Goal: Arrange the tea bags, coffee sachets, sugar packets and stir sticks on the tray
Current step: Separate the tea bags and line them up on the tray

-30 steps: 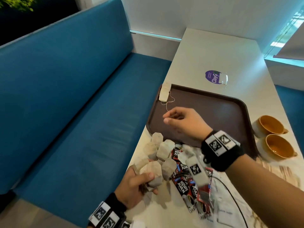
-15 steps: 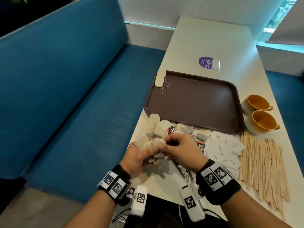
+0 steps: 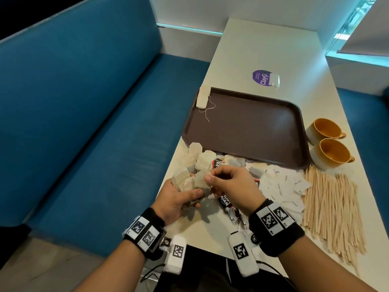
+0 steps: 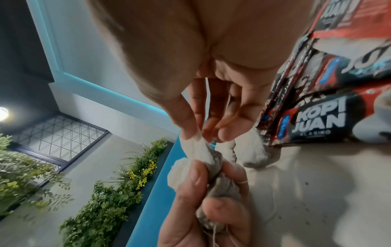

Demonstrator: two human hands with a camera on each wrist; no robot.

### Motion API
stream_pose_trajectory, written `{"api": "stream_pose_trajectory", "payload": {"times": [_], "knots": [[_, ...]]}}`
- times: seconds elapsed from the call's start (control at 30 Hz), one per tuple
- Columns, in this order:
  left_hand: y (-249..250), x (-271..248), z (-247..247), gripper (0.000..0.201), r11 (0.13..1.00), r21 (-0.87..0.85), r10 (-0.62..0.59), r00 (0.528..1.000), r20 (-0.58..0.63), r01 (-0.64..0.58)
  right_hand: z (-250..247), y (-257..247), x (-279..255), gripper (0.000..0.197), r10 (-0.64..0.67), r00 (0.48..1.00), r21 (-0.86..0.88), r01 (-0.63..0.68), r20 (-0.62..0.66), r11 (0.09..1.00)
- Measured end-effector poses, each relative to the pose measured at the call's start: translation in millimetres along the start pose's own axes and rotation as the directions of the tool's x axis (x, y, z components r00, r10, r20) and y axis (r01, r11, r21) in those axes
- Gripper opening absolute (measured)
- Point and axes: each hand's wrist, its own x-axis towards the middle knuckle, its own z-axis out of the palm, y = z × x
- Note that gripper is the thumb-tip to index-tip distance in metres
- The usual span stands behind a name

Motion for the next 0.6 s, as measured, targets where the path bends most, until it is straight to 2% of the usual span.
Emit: {"api": "stream_pose_trajectory", "payload": {"times": [0.23, 0.37, 0.43, 0.5, 0.6], "knots": [[3.1, -1.6, 4.1, 0.040, 0.999, -0.049, -0.013, 0.999, -0.051, 0.010, -7.5, -10.5, 11.9, 0.020, 0.012, 1.000, 0.039, -0.011, -0.016, 0.999], [4.2, -1.3, -0.7, 0.034, 0.994, -0.108, 0.010, 1.000, -0.015, -0.011, -19.4, -36.1, 36.0, 0.017, -0.064, 0.996, 0.019, 0.065, -0.062, 0.998], [3.1, 1.2, -2.0, 0.042, 0.994, -0.106, 0.009, 1.000, -0.012, -0.010, -27.1, -51.4, 57.5, 0.013, -0.119, 0.990, -0.046, 0.116, -0.079, 0.992], [2.9, 3.6, -1.9, 0.048, 0.995, -0.100, 0.006, 1.000, -0.019, -0.008, -33.5, -66.6, 83.7, 0.008, -0.220, 0.968, -0.196, 0.193, -0.123, 0.961], [6.1, 4.9, 1.0, 0.044, 0.998, -0.067, -0.009, 1.000, -0.013, 0.008, -40.5, -89.8, 123.0, 0.010, -0.380, 0.913, -0.483, 0.270, -0.146, 0.833]]}}
